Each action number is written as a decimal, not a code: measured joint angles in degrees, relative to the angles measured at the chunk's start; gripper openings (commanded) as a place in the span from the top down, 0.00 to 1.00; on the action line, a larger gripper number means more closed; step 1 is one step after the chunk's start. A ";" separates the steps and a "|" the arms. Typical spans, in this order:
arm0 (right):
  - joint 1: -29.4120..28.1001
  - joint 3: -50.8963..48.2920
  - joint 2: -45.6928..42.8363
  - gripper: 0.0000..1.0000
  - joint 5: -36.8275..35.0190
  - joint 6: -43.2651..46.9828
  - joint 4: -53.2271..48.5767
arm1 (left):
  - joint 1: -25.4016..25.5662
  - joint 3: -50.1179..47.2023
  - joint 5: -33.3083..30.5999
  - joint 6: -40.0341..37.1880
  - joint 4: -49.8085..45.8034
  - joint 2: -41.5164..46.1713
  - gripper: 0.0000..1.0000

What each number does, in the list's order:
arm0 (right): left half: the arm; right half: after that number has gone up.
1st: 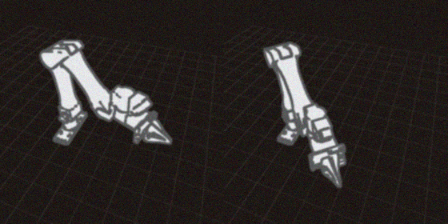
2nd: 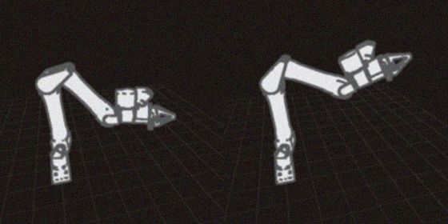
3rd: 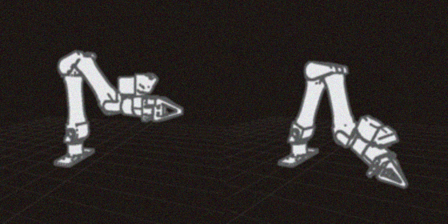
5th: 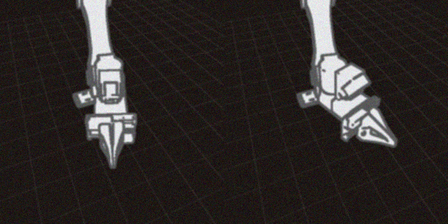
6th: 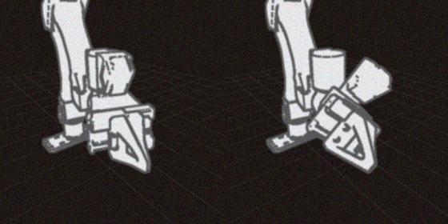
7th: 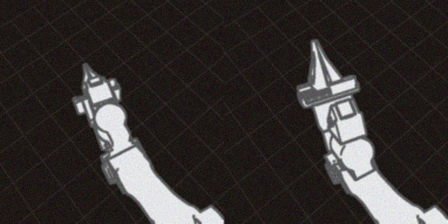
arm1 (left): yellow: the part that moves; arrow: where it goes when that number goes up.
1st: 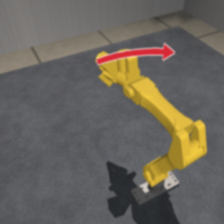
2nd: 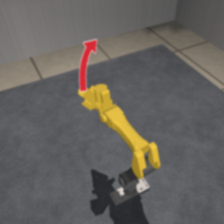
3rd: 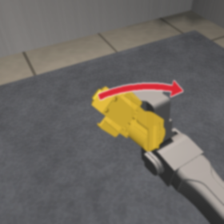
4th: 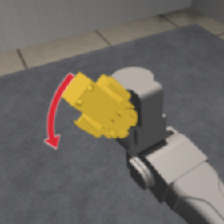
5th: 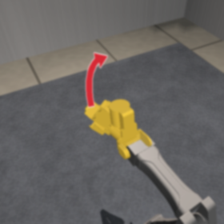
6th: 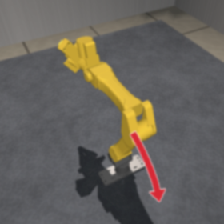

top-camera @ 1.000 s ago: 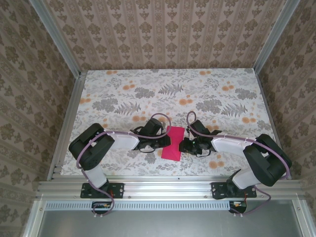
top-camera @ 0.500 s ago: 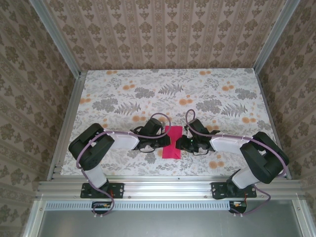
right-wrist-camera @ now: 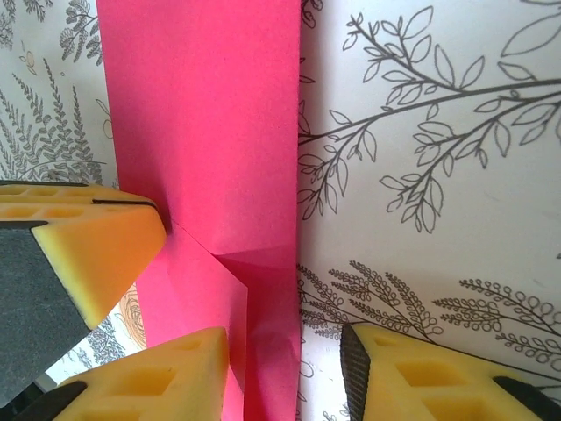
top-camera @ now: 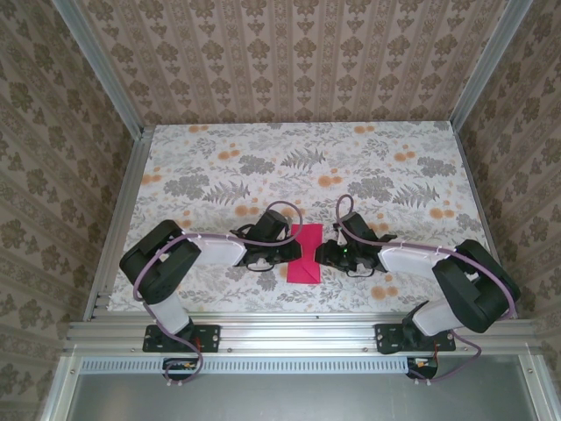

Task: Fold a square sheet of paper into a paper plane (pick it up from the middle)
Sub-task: Fold the triangle a second time at the center of the table.

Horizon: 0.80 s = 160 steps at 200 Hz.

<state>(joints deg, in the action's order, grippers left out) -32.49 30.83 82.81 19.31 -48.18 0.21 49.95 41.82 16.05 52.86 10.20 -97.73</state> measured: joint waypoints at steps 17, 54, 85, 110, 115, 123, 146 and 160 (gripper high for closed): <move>0.46 0.00 1.01 0.59 1.40 -0.22 0.94 | 0.00 0.15 0.00 0.00 -0.24 0.00 0.86; 1.33 0.00 1.57 0.59 3.26 -0.74 1.51 | 0.00 0.24 0.00 0.00 -0.48 0.00 0.86; 1.33 0.37 1.53 0.59 3.15 -0.22 1.20 | 0.00 0.26 0.00 -0.02 -0.87 0.20 0.87; 1.20 1.99 1.57 0.68 2.69 1.07 1.16 | 0.00 0.26 -0.13 -0.04 -1.49 0.46 0.87; 1.20 2.47 1.57 0.71 2.69 1.36 1.25 | 0.00 0.26 -0.20 -0.04 -1.62 0.50 0.87; 1.20 3.02 1.44 0.74 2.64 1.57 1.44 | 0.00 0.26 -0.24 -0.04 -1.68 0.59 0.87; 1.20 3.15 -0.85 0.81 2.51 1.77 2.08 | 0.00 0.26 -0.46 -0.04 -1.90 0.63 0.87; 1.20 3.08 -2.60 0.84 2.75 1.51 2.62 | 0.00 0.26 -0.48 -0.04 -1.92 0.63 0.87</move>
<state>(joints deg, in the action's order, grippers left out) -31.29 33.91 80.20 22.06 -46.68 2.83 49.95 42.09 15.57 52.82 8.27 -97.10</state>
